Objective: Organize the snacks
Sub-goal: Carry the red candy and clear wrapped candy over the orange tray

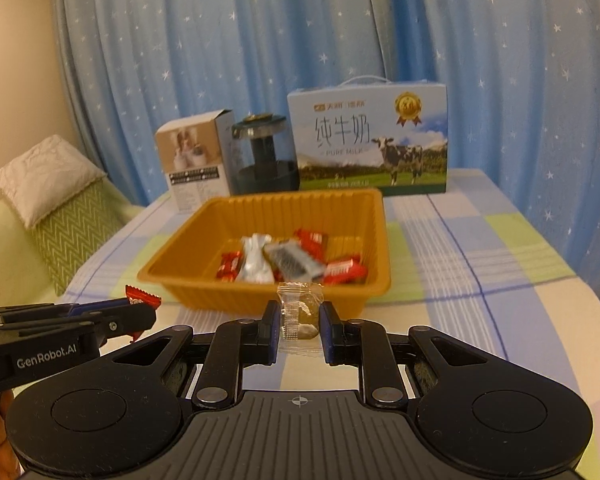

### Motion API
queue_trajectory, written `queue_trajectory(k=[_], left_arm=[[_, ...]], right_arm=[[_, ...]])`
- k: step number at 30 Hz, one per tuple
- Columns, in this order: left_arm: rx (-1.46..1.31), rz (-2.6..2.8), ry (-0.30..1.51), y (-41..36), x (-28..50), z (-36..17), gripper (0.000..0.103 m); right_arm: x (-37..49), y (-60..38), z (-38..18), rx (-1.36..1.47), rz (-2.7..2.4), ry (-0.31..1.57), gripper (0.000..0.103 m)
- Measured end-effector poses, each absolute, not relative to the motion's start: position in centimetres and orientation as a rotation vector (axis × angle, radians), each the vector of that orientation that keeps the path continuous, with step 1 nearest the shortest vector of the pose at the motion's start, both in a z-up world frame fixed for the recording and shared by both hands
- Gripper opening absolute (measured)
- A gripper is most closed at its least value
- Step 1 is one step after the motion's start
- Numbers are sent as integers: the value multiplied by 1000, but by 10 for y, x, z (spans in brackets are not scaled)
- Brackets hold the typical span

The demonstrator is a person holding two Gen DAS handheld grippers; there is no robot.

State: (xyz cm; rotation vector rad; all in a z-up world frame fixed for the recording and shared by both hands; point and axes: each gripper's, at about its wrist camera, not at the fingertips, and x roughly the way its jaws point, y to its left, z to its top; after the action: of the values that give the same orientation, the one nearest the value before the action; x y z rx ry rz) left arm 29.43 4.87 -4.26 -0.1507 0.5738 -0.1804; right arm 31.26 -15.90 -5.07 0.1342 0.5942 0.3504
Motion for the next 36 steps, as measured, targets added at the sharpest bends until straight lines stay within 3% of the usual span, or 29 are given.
queue_trajectory(k=[17,36], left_arm=[[-175,-113,547,73,380,-39,17],[-181,-83,603,84,414,-61,17]], right_arm=[[404,-158,-57,204,323,583,21],[442,-123,-74,223,442,637,21]])
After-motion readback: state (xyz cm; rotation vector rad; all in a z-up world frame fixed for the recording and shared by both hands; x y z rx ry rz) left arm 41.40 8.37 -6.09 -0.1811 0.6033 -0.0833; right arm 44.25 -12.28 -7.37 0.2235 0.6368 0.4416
